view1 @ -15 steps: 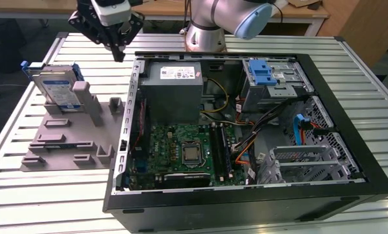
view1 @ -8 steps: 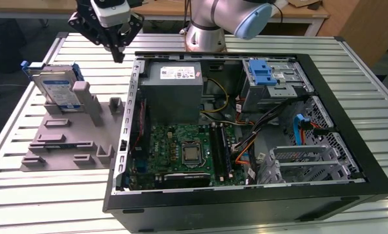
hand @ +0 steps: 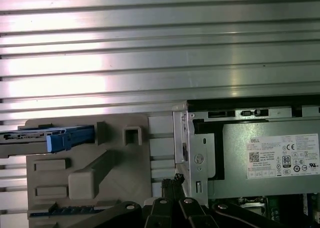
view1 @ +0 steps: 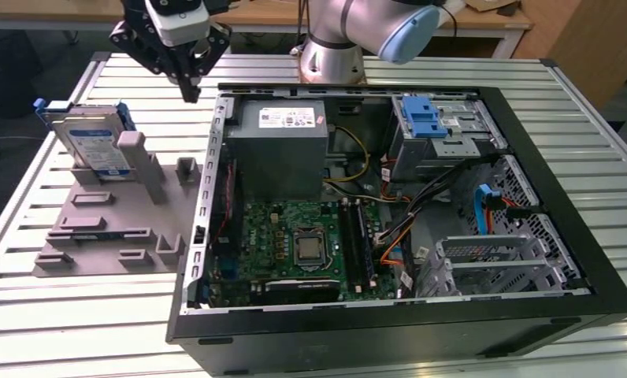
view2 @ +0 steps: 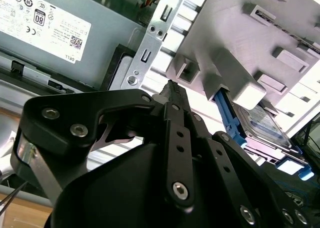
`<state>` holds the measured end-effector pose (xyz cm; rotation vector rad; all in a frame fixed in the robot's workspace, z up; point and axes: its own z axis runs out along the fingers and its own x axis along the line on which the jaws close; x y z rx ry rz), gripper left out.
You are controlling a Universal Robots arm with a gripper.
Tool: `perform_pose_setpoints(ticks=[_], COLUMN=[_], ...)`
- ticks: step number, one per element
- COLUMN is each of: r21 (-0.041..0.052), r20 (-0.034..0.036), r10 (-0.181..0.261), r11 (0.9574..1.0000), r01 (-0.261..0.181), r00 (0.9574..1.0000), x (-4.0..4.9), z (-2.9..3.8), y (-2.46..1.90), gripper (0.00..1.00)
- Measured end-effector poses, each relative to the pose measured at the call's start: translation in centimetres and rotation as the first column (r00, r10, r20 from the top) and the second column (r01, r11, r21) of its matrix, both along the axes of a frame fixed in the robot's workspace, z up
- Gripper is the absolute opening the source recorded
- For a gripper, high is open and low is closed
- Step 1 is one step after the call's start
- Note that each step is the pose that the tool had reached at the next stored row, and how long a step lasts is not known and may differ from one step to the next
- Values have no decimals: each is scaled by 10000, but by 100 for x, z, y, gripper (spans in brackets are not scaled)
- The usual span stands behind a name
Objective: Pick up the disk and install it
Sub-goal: 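Reach for the disk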
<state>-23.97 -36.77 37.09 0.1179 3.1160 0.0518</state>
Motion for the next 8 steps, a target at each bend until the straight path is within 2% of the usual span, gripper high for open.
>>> perform_pose_setpoints(ticks=[8], r21=[0], r20=[-14], r10=[-1], r11=[10000], r01=[1], r00=[10000], x=[-9], z=[-20], y=[0], gripper=[11])
